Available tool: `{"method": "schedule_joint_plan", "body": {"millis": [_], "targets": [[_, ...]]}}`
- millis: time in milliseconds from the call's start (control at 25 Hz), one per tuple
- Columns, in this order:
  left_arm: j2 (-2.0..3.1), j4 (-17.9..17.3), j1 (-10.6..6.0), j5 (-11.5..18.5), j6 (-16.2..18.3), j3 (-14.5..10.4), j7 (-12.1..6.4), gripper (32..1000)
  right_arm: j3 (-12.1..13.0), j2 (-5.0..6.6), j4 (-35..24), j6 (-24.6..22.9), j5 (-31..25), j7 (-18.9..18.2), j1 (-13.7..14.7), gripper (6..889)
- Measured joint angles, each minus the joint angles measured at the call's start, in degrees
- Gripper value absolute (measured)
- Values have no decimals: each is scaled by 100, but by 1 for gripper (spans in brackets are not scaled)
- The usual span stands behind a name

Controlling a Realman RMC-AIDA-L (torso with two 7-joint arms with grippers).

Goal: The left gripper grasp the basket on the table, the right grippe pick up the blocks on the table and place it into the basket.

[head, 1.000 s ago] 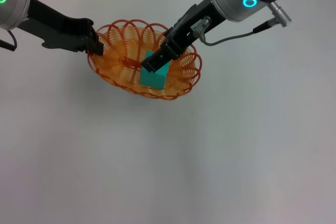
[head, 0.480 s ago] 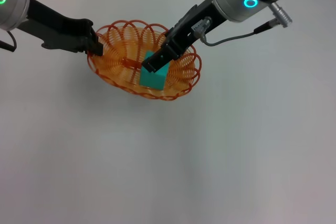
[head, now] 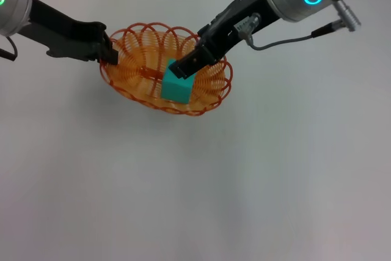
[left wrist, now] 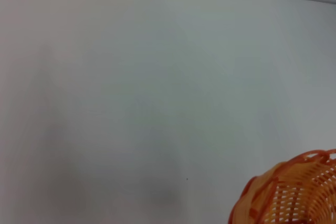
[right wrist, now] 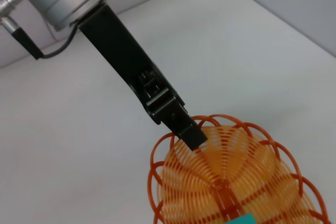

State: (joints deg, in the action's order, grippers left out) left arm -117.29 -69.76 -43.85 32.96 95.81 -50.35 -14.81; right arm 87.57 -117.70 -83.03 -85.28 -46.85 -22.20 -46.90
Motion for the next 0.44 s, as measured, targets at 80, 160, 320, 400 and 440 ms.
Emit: {"method": "schedule_joint_plan", "body": {"millis": [80, 160, 320, 400, 440], "targets": [[1, 33, -1, -1, -3, 25, -12, 84, -7, 3, -142, -41, 1, 41, 78, 881], [3, 92, -9, 0, -7, 68, -44, 84, -9, 3, -266, -60, 1, 53, 151, 881], [4, 133, -7, 3, -10, 148, -80, 84, -14, 2, -425, -99, 0, 85, 229, 881], [5, 143, 2, 4, -10, 180, -93, 85, -33, 2, -493, -136, 0, 116, 278, 881], [5, 145, 2, 4, -10, 182, -93, 85, -44, 1, -517, -150, 0, 128, 299, 881]]}}
